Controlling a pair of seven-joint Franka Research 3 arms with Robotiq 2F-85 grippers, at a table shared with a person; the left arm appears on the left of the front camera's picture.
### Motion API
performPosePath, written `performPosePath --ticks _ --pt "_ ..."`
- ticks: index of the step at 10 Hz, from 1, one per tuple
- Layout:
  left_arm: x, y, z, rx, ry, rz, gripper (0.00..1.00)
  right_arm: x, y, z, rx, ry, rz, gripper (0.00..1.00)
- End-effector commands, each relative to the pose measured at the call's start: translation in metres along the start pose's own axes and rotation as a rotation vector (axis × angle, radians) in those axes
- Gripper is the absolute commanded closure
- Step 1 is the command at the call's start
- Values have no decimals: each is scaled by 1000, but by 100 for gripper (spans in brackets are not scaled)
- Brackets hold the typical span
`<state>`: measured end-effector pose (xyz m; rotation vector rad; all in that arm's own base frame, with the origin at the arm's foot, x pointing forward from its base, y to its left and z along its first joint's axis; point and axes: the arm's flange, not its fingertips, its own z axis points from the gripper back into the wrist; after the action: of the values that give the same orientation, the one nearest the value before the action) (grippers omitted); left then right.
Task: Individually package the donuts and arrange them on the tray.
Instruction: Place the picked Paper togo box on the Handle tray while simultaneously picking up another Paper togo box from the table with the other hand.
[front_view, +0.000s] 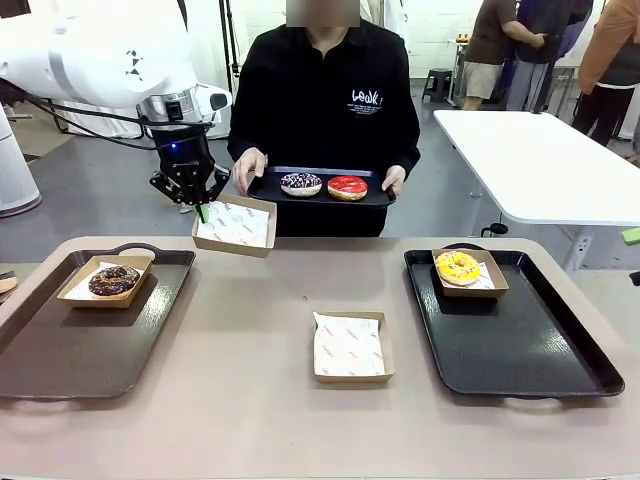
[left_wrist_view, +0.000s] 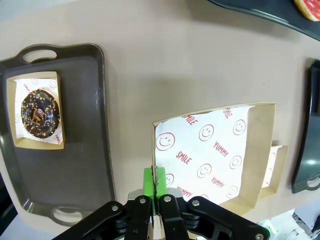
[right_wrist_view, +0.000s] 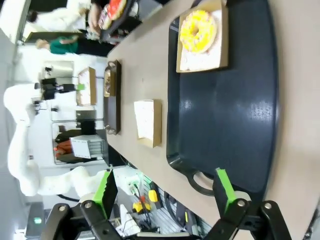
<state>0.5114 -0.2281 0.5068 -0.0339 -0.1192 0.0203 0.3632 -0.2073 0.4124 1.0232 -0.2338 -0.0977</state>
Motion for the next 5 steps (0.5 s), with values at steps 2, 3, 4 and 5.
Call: performPosePath --ticks 2,3,4,5 --pt "10 -8 -8 36 21 17 100 -10 -16 -2 80 -91 -25 0" --pt "7 -6 -10 28 16 1 100 -11 -21 -2 82 -111 -43 0" --pt "6 -3 -11 9 17 -7 100 -2 -19 -4 72 -137 -33 0" --pt "6 -3 -11 9 17 -7 100 -11 -16 2 57 -63 -47 0"
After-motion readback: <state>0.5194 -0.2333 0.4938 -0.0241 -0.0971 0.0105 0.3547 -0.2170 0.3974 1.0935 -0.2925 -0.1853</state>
